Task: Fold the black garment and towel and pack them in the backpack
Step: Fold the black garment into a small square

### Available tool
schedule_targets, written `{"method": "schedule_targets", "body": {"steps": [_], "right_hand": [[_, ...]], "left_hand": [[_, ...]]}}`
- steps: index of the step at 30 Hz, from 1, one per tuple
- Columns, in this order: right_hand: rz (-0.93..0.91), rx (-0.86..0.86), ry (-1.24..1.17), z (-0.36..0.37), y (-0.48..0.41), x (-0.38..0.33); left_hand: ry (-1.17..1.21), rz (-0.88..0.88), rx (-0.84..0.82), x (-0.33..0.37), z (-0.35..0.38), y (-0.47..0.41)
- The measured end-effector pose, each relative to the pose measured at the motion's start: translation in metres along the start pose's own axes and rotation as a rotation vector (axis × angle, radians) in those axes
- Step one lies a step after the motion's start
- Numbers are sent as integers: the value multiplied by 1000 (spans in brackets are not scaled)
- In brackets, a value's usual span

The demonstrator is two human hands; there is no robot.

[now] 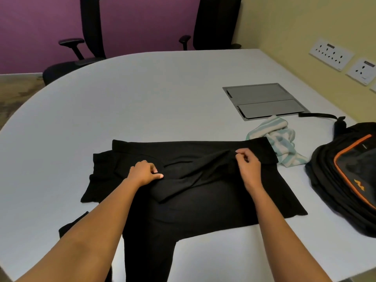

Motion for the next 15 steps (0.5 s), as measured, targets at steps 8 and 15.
{"method": "schedule_targets", "body": {"steps": [8,15], "right_hand": [[-62,61,-170,-30,-58,-25],[-77,98,103,-34,-83,-5]], "left_hand": [[502,148,60,14,-30,-2],[565,177,147,20,-78,-21]]}}
Point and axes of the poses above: each hand's wrist, its own y-axis away from the middle knuckle, its own z-axis out of the palm, x = y × z, the point moved 4 cm from there along -y, towards the middle knuckle
